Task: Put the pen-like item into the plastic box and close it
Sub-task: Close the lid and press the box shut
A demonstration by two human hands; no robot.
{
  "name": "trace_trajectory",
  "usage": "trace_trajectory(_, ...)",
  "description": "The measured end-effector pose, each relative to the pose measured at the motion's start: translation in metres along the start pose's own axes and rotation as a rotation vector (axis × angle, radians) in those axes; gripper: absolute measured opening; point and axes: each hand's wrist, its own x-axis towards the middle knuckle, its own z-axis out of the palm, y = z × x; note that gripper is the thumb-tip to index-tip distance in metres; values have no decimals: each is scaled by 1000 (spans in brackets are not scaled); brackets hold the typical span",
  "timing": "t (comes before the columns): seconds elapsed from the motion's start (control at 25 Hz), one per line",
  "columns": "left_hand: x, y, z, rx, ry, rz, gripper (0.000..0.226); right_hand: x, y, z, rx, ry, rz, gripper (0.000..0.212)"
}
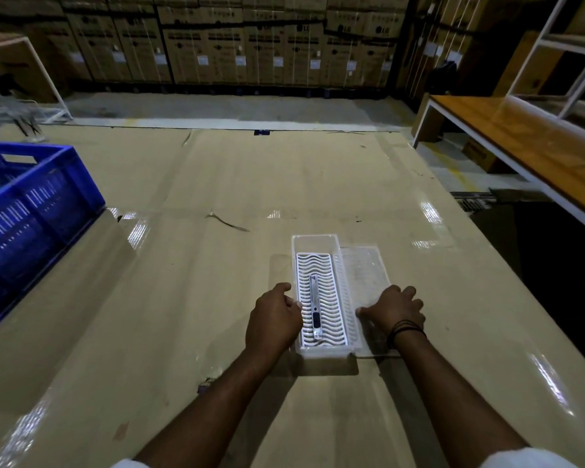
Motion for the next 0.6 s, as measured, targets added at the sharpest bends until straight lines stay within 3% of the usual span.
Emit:
trace_trajectory(0.12, 0, 1, 0, 15, 6, -12, 46, -1, -1, -10, 46, -8, -12, 84)
trace_trajectory(0.36, -1, 4, -1, 9, 15, -25, 41, -8, -22, -36, 307, 94, -216, 30)
trace_trajectory(0.6, -4, 8, -7, 11, 11, -32, 41, -42, -67, -45, 351, 133, -356, 28)
